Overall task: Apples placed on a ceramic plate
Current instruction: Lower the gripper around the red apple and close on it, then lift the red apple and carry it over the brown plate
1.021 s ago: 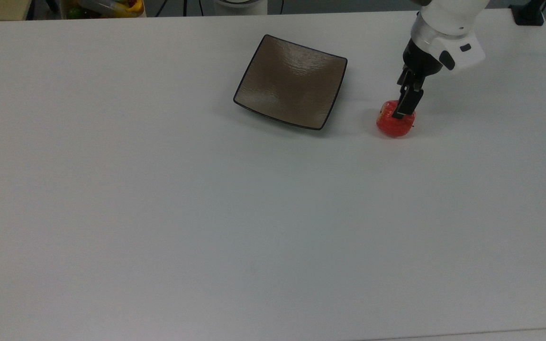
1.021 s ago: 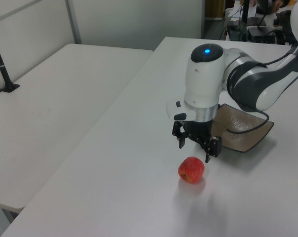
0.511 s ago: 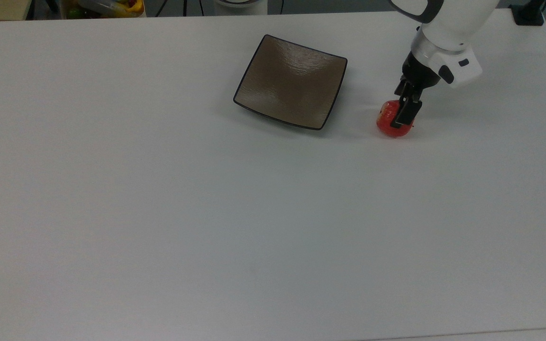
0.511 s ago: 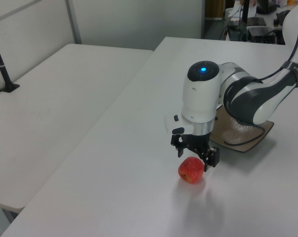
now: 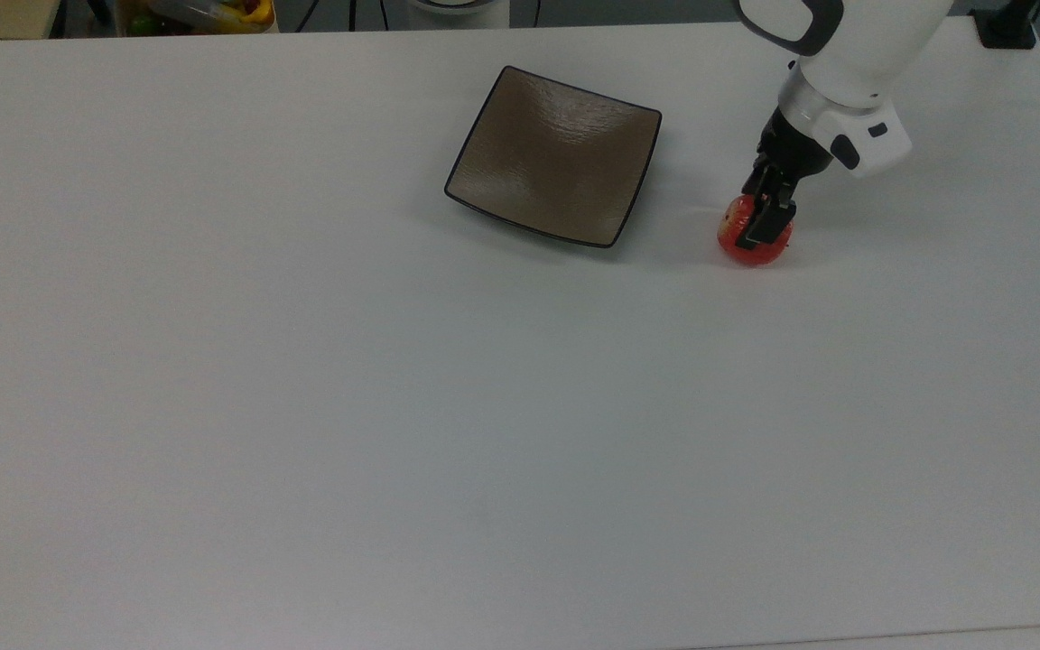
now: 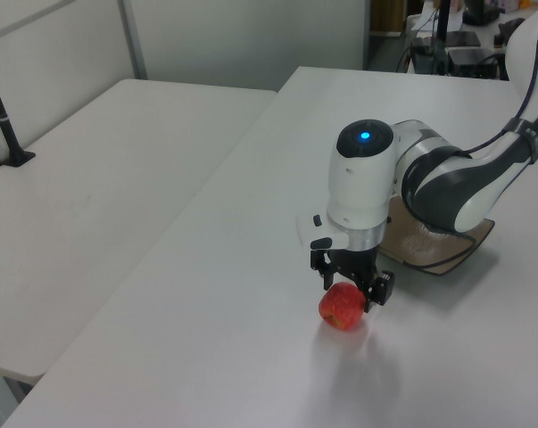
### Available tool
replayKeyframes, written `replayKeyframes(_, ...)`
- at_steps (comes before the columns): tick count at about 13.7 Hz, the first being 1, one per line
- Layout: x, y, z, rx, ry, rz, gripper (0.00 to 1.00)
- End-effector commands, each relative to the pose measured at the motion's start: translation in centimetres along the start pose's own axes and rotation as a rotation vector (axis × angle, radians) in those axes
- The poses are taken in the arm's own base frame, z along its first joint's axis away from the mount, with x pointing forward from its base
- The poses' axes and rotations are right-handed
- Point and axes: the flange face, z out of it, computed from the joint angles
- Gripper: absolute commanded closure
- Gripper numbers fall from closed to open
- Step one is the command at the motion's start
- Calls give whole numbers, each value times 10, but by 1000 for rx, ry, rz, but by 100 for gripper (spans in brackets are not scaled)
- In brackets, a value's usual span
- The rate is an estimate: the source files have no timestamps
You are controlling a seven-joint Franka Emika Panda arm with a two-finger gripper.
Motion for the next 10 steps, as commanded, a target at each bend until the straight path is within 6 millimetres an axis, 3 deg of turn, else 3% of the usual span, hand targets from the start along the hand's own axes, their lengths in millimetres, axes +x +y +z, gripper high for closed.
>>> replayKeyframes(1, 5, 2, 0, -32, 1, 7, 56)
replayKeyframes(6, 2, 7, -10, -46, 10, 19, 56)
replayKeyframes(10, -20, 23, -58, -95, 45, 67, 56)
